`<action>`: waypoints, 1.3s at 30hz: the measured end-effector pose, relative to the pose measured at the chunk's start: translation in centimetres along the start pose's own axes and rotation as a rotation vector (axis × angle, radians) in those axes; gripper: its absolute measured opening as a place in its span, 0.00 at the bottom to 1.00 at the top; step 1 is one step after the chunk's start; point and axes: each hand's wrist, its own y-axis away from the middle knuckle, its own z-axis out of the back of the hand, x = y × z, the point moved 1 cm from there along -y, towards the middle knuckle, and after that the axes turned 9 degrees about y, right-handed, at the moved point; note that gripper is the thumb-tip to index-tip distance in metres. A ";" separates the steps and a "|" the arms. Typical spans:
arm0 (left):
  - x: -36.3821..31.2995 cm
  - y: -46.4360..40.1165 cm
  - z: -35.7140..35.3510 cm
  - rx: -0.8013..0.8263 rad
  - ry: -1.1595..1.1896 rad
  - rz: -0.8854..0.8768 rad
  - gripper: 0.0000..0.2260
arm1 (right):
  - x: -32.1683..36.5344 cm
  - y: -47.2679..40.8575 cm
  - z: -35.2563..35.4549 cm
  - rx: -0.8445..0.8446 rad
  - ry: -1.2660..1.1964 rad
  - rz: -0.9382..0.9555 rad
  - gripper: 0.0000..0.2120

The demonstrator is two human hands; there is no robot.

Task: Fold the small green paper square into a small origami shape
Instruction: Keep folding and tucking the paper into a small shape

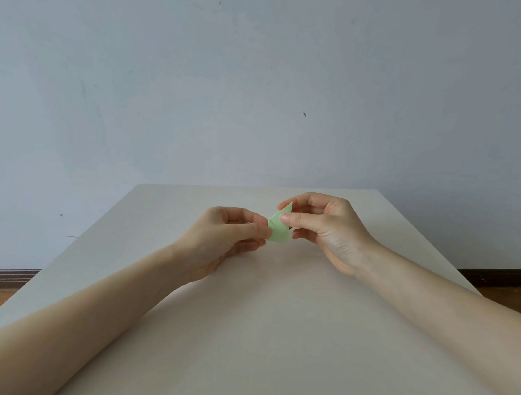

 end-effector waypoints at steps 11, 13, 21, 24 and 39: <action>0.1 0.1 -0.1 -0.026 0.018 -0.030 0.04 | 0.0 0.2 -0.1 -0.036 -0.100 0.006 0.04; 0.0 0.1 -0.1 -0.036 0.024 -0.031 0.04 | 0.1 0.3 -0.1 -0.038 -0.109 0.013 0.03; 0.1 0.0 -0.2 -0.050 0.044 -0.030 0.04 | 0.2 0.3 -0.1 -0.056 -0.107 0.024 0.03; 0.1 0.0 -0.1 -0.053 0.050 -0.021 0.04 | 0.2 0.4 -0.1 -0.049 -0.089 0.028 0.03; -0.2 -0.1 0.0 -0.074 0.160 0.045 0.06 | 0.6 0.8 -0.3 -0.104 0.233 0.252 0.08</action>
